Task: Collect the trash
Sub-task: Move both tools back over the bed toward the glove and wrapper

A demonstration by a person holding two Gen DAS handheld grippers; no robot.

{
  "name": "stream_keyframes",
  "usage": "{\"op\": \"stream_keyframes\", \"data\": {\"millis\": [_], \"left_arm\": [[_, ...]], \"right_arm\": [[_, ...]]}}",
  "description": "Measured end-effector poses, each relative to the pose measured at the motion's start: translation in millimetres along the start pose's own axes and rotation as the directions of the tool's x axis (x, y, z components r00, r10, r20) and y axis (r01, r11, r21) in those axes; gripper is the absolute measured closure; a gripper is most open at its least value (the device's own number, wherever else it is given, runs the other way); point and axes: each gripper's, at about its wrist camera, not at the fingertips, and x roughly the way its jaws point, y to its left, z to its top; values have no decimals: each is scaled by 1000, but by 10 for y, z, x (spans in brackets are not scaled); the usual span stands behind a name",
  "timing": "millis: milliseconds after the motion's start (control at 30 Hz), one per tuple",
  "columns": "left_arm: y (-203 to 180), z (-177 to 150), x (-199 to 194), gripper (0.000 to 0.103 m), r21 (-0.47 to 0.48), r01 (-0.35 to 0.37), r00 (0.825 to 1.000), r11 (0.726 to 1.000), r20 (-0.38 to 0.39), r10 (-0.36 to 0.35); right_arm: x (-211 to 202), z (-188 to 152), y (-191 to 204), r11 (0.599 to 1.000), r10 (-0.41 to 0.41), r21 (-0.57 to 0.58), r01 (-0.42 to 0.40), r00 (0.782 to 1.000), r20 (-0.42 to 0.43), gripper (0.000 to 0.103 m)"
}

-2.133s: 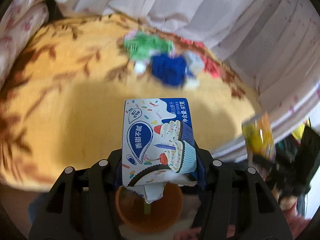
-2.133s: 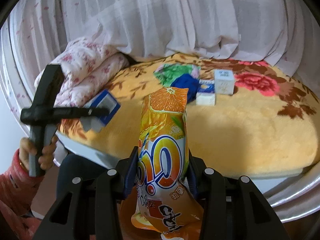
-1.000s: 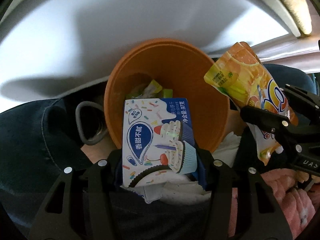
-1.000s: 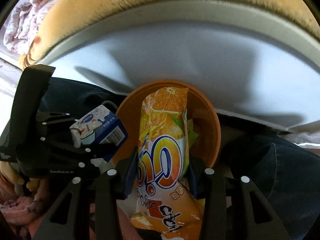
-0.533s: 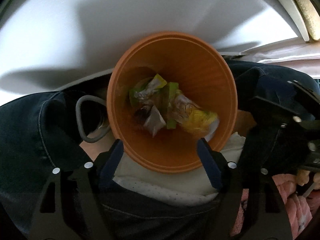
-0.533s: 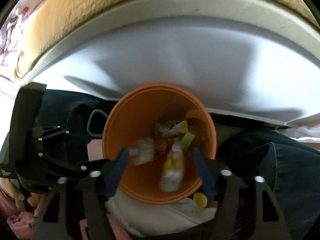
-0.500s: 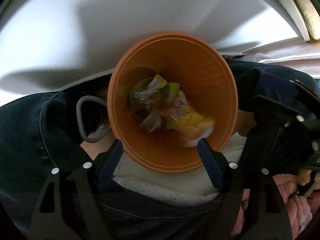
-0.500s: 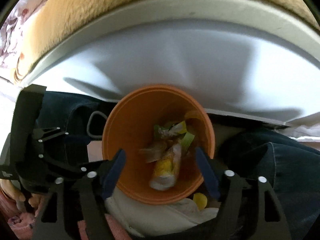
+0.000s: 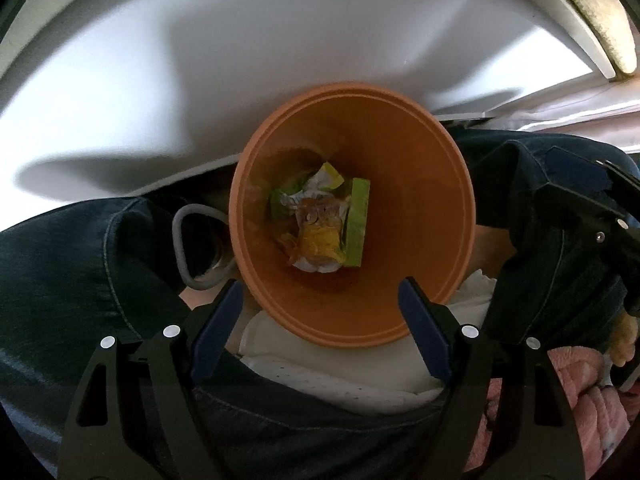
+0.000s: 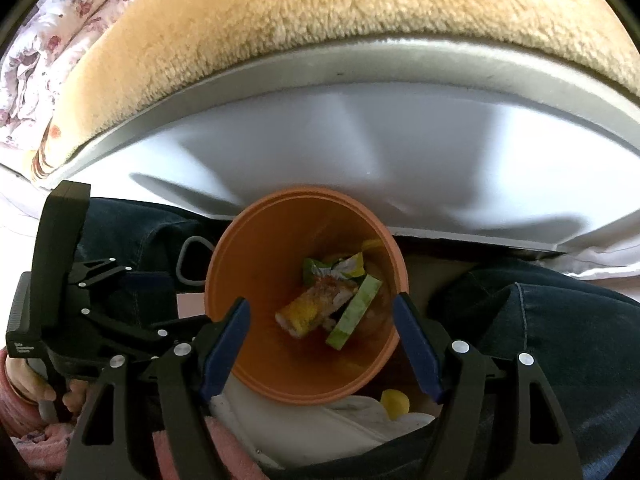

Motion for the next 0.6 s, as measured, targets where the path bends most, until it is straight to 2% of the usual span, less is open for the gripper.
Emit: {"op": "stream_keyframes", "data": {"millis": [233,400,500,600], "left_arm": [[-47,-3,-231,25,28,-19,998,999,60,17],[-73,37,-686,25,49,-4,986,999,167,-4],[-69,75,-1066,25,54,-4,962,999,274,-11],[-79,105,-1421,16,46,-29,921,999,390,9]], "right_arm": [[-226,49,43,1000,1,-10,0,998,57,31],[-679,194,156,999,25,-50,-17,986,167,31],[-961,344,227,997,41,-80,-21,966,256,28],[-1196,569,249,996,19,-91,14,933,359,22]]}}
